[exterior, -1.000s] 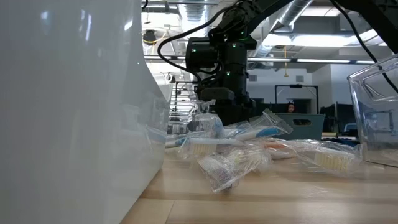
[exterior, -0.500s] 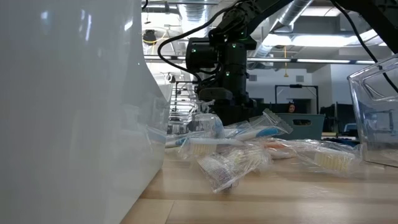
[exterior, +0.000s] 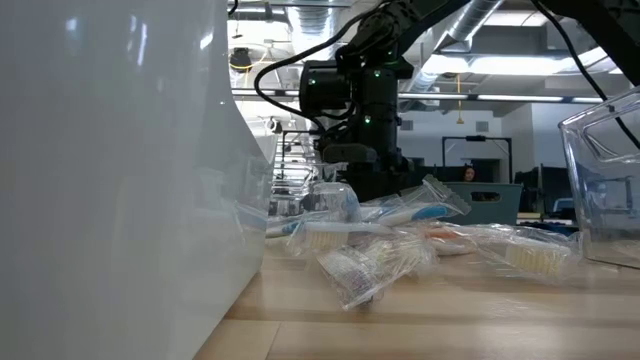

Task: Pick & Place Toothbrushes
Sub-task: Put the purple toothbrush into the green bin

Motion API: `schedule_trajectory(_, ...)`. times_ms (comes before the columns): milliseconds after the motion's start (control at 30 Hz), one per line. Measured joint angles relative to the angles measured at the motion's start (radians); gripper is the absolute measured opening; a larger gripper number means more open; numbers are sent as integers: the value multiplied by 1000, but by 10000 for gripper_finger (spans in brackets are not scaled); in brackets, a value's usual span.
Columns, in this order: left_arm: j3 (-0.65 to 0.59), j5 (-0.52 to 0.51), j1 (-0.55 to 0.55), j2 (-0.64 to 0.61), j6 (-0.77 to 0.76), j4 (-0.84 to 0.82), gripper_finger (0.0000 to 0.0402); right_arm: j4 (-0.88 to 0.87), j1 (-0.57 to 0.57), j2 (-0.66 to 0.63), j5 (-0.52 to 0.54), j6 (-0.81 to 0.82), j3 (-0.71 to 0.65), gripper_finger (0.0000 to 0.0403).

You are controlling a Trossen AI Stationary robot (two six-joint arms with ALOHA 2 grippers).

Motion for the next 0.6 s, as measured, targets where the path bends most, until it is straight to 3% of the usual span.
schedule_trajectory(300,0,0,0,0,0,0,25,114,-9,-12,-32,23,-158,196)
schedule_trajectory(600,0,0,0,0,0,6,25,145,-1,-12,-32,21,-175,188)
